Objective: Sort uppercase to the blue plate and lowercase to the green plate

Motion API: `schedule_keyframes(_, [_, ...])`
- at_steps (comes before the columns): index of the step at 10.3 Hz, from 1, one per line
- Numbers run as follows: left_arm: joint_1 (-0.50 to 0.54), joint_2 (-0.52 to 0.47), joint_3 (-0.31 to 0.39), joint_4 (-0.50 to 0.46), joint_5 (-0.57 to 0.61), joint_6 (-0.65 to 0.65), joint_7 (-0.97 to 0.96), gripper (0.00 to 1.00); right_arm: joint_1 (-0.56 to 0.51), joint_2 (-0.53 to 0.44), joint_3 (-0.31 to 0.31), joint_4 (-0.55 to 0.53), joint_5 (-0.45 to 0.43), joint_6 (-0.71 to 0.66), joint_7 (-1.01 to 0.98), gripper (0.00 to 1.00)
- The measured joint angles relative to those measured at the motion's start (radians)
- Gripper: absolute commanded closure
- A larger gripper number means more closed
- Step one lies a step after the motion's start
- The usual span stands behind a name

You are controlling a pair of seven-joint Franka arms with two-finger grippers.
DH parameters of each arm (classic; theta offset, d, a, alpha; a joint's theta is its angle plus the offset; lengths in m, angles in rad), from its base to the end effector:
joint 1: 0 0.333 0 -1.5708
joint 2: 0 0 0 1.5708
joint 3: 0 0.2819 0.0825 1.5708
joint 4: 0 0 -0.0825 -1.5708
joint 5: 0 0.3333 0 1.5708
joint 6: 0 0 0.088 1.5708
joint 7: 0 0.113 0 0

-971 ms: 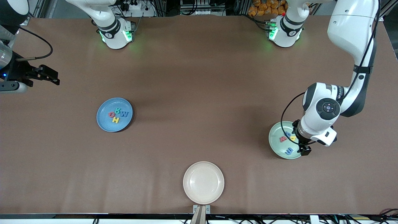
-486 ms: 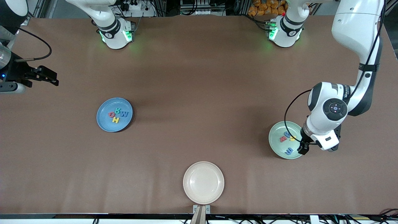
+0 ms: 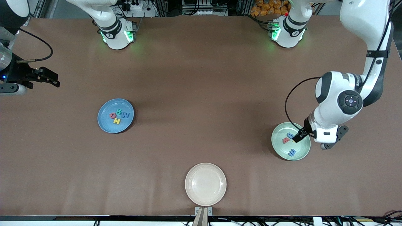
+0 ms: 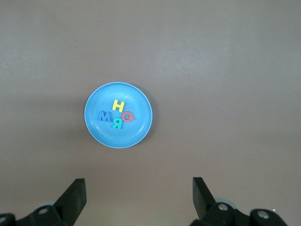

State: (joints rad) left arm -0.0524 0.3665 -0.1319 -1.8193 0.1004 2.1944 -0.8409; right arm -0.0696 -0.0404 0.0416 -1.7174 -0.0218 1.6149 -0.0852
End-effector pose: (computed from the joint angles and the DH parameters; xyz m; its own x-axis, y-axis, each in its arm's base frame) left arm 0.5786 -0.0987 0.3311 0.8208 0.5702 0.0340 0.5709 -0.8209 -0.0145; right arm 0.4918 -0.0158 0.5465 0.9963 0.0580 -0.0639 0.0593 -0.9981 0.0180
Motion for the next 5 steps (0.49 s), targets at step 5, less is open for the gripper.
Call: schedule_keyframes(5, [-0.016, -0.214, -0.008, -0.002, -0.087, -0.121, 0.365, 0.00, 0.000, 0.000, 0.001, -0.001, 0.000, 0.002, 0.000, 0.00])
